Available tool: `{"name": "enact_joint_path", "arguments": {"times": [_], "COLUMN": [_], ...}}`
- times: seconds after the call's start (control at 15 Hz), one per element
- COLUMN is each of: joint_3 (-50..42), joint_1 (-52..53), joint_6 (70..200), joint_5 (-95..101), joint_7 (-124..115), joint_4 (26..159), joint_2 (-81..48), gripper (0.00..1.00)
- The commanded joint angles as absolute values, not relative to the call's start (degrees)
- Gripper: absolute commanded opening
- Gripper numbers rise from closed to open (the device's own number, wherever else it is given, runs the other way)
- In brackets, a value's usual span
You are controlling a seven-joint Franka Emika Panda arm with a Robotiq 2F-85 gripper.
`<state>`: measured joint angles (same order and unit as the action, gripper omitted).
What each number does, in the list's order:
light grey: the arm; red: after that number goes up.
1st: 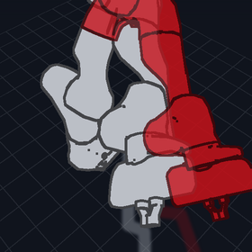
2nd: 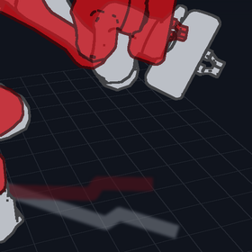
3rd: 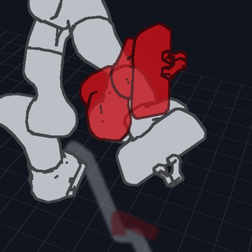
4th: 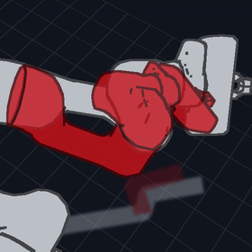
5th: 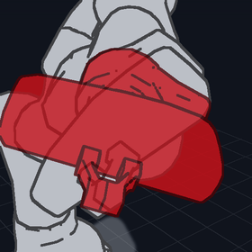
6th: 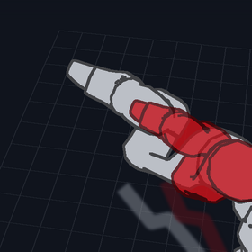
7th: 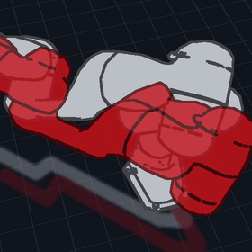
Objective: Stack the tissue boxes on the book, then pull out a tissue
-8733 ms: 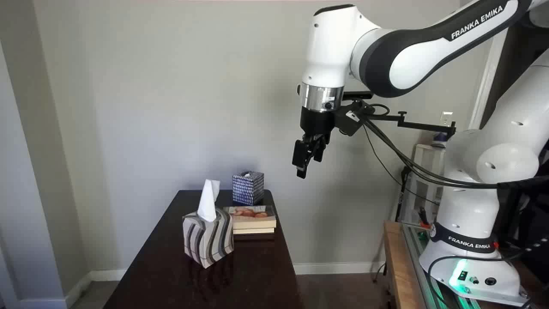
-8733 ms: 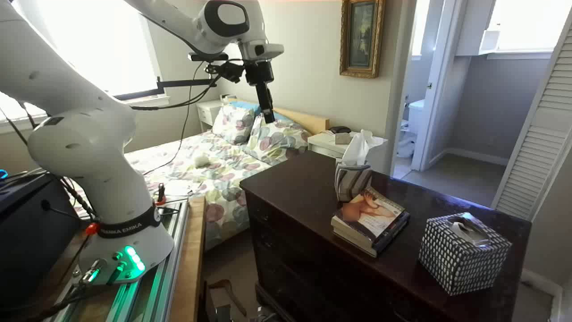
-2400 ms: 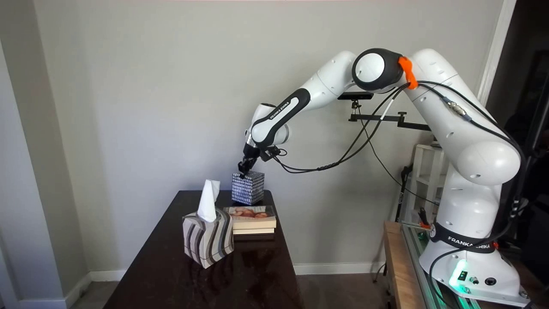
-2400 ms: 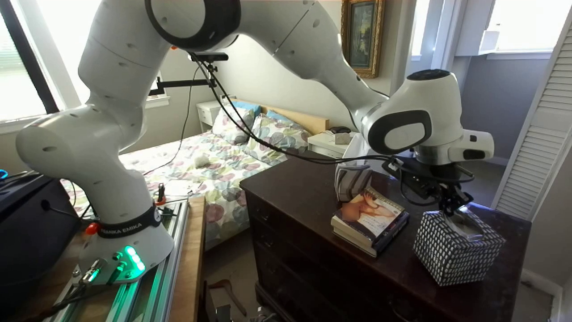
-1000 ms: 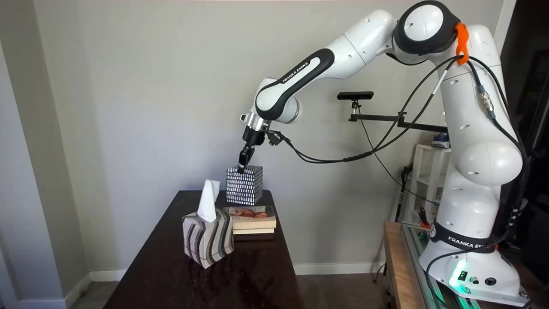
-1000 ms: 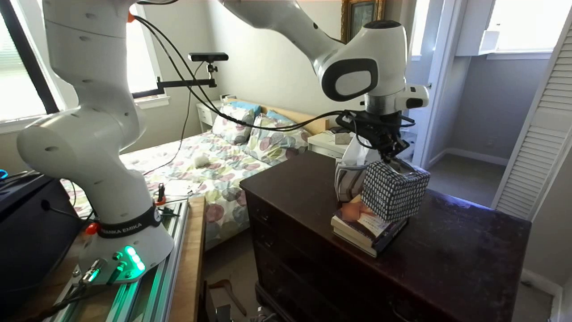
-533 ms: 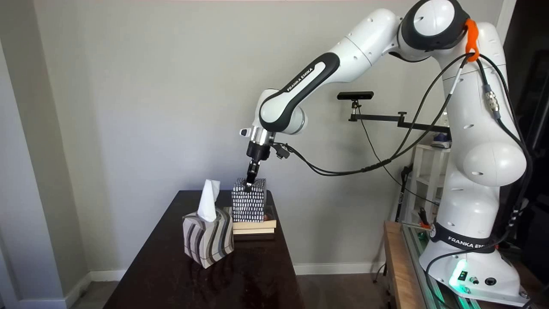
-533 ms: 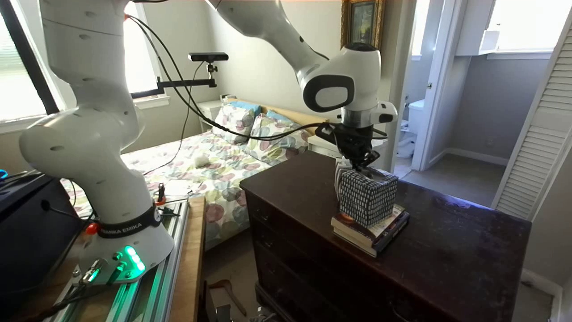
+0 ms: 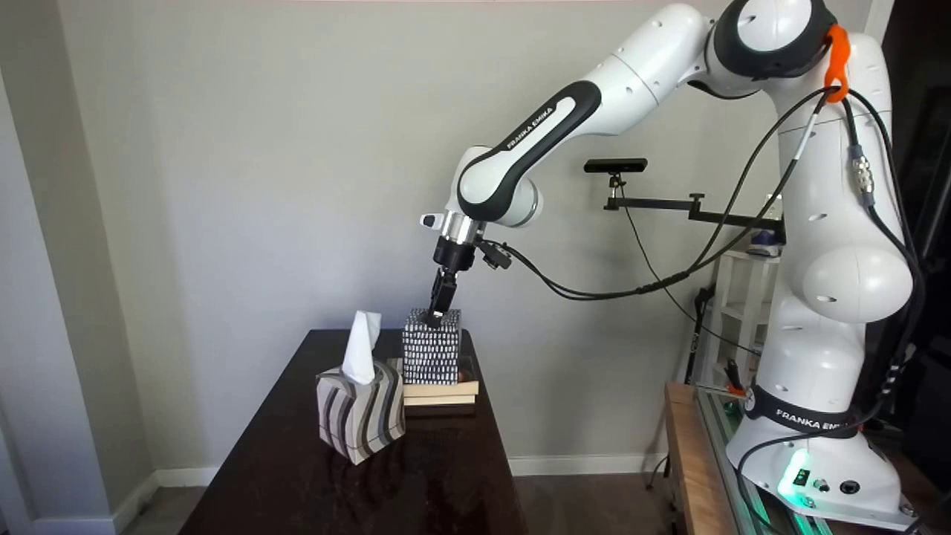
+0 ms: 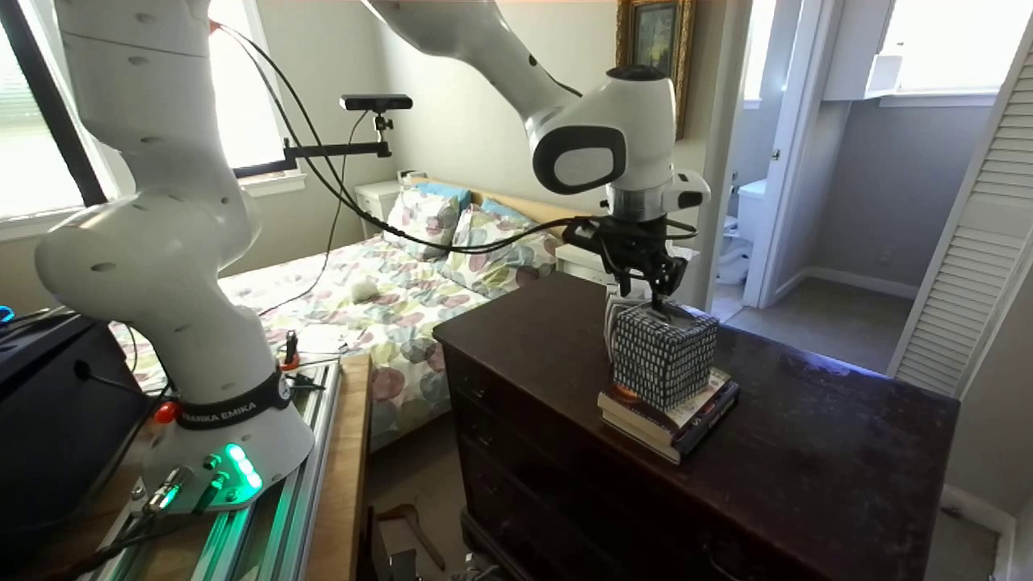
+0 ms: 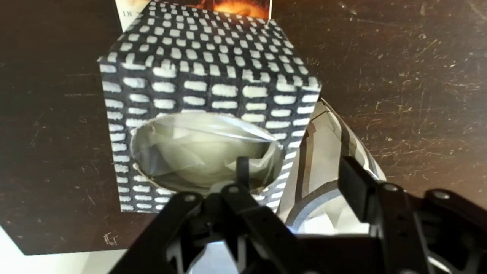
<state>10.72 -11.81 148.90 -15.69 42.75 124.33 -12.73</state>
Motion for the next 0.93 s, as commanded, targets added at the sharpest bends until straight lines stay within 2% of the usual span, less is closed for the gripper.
{"name": "enact_joint_path", "arguments": {"times": [0.0, 0.07, 0.13, 0.6, 0.87], "joint_3": [8.9, 8.4, 7.9, 1.3, -6.9], "joint_1": [-10.3, -10.0, -9.5, -4.0, 3.7], "joint_6": [151.4, 151.9, 151.7, 151.5, 147.8], "joint_5": [-17.5, -17.4, -17.5, -3.1, 4.9], "joint_7": [45.0, 44.7, 43.5, 12.3, -4.5], "joint_4": [128.7, 129.1, 129.3, 131.9, 130.7], "joint_2": [-6.9, -6.1, -5.4, -3.5, -3.2], "gripper": [0.93, 0.99, 1.00, 1.00, 1.00]}}
